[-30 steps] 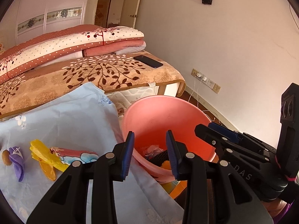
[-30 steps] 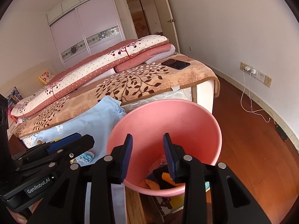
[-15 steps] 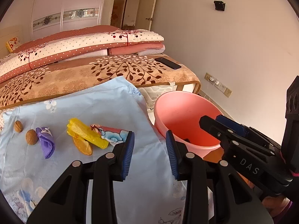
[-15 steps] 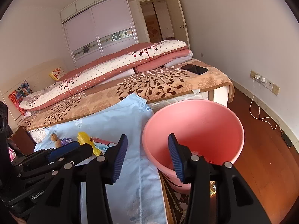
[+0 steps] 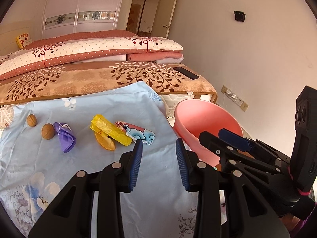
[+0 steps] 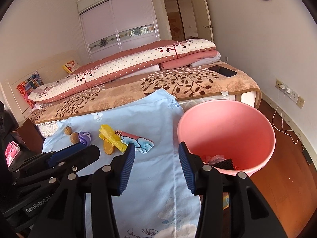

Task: Collect trash
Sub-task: 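Move both open tools back toward the purple cloth and wrapper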

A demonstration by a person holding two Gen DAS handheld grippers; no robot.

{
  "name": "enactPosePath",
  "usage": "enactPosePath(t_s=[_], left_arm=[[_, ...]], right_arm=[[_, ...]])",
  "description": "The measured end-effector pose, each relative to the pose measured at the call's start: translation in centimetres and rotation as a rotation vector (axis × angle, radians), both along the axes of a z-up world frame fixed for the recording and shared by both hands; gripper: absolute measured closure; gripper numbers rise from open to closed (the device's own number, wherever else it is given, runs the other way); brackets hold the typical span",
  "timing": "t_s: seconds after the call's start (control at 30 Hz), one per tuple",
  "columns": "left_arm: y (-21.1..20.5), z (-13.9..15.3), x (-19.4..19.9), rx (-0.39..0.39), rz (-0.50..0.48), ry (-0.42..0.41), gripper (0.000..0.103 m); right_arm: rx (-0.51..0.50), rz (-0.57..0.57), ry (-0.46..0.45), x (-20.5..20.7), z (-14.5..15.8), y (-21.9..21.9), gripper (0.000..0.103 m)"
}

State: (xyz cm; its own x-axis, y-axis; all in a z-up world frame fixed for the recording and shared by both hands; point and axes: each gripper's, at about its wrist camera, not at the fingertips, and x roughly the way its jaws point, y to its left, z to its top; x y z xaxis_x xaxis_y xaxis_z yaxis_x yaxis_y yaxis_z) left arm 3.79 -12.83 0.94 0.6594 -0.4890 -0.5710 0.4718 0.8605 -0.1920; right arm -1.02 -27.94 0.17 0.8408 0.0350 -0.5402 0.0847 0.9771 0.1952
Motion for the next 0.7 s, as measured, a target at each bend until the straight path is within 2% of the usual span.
enactPosePath(t_s=[0.27,0.33,0.4,0.5,0.7], left_arm=[[0.9,0.0,-0.2,-0.021,0.022,0.004,0.068],[1.2,0.1,-0.2,-0.022,0.039,0.0,0.068],[1.7,0.2,-0.1,-0.034,0.061,-0.004,0.068],[2.8,0.3,0.6,-0.045,0.119,0.011,0.068],[6.4,-0.1,2.6,-0.055,0.26,0.046,0.068]], right_arm=[[-0.01,0.018,-0.002,-0.2,0.1,0.6,0.055],[-0.006,0.022,-0.004,-0.3,0.0,0.6,0.052],[-0.013,0.016,0.002,-0.3,0.0,0.8,0.043],[-0.001,0.031,0.009,-0.1,-0.2,0.9,0.031],[-0.017,0.07,0.022,0.4,-0.5,1.8,0.031]])
